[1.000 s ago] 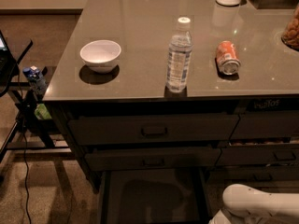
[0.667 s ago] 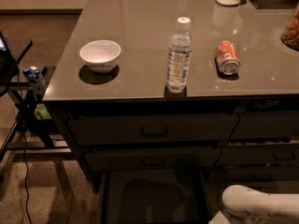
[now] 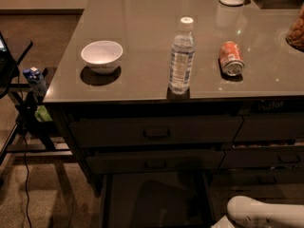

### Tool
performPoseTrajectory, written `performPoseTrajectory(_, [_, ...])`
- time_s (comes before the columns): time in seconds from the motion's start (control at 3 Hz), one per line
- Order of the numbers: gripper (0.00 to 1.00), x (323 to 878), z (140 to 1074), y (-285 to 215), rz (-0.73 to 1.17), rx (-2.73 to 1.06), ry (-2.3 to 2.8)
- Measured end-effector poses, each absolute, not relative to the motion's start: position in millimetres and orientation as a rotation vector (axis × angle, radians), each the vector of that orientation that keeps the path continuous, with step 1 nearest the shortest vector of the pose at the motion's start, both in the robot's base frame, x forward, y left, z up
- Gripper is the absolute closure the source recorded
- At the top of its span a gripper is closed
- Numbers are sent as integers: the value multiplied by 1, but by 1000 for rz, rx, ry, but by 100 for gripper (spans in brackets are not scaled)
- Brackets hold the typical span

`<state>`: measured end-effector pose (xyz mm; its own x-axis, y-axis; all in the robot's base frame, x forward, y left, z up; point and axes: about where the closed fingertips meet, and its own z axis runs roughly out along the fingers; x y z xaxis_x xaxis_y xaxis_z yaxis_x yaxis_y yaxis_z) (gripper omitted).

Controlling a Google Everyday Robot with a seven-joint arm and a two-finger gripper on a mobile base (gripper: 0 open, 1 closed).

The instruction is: Close bottom drawer

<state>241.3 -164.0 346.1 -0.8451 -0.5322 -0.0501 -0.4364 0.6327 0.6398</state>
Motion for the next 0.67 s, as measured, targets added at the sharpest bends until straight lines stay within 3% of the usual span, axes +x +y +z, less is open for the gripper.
performPoseTrajectory(0.67, [100, 261, 289, -155, -1092, 714, -2718])
